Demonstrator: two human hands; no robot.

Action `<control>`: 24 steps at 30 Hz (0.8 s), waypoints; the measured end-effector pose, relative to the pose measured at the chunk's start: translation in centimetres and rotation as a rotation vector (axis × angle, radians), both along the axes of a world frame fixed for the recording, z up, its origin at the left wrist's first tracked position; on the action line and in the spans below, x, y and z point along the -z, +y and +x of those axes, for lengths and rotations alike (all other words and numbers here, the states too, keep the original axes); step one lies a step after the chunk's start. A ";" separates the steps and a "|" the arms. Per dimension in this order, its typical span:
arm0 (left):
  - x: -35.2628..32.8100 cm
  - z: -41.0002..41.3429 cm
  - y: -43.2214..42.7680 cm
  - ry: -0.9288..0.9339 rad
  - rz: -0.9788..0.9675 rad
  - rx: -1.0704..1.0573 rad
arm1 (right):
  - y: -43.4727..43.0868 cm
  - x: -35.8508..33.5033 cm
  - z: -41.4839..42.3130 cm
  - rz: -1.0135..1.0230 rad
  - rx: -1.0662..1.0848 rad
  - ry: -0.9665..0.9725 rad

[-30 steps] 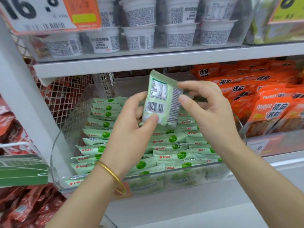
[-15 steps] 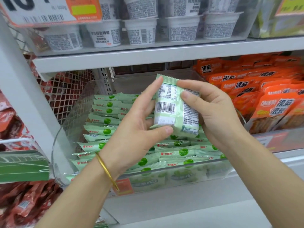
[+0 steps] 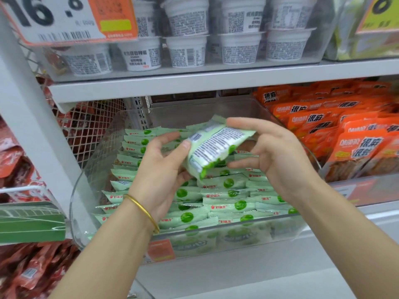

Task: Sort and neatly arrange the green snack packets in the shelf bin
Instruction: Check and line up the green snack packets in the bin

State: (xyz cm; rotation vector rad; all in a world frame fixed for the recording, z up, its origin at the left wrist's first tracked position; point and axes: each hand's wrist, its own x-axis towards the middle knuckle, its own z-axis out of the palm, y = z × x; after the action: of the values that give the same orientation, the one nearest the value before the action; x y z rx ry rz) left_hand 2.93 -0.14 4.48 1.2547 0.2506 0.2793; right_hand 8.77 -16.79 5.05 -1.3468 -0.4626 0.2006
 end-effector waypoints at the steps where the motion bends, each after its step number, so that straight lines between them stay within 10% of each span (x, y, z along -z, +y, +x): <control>1: -0.1 0.2 0.2 0.026 -0.013 -0.026 | 0.0 0.1 0.0 -0.054 0.019 -0.042; 10: -0.9 1.5 -0.4 0.070 -0.067 -0.004 | 0.7 -0.3 1.3 -0.444 0.268 -0.470; 16: 1.1 2.7 1.4 0.146 1.191 -0.131 | 0.6 0.2 2.2 -0.529 0.437 -0.491; 24: 2.1 3.2 1.9 0.245 1.456 -0.060 | 2.6 -0.6 3.8 -0.894 0.451 -0.695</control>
State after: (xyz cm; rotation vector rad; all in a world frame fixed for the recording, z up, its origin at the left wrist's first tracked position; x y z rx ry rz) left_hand 6.13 1.75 2.37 2.7344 0.2945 0.3665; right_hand 12.62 -14.18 5.64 -2.3702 -0.6612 -0.5192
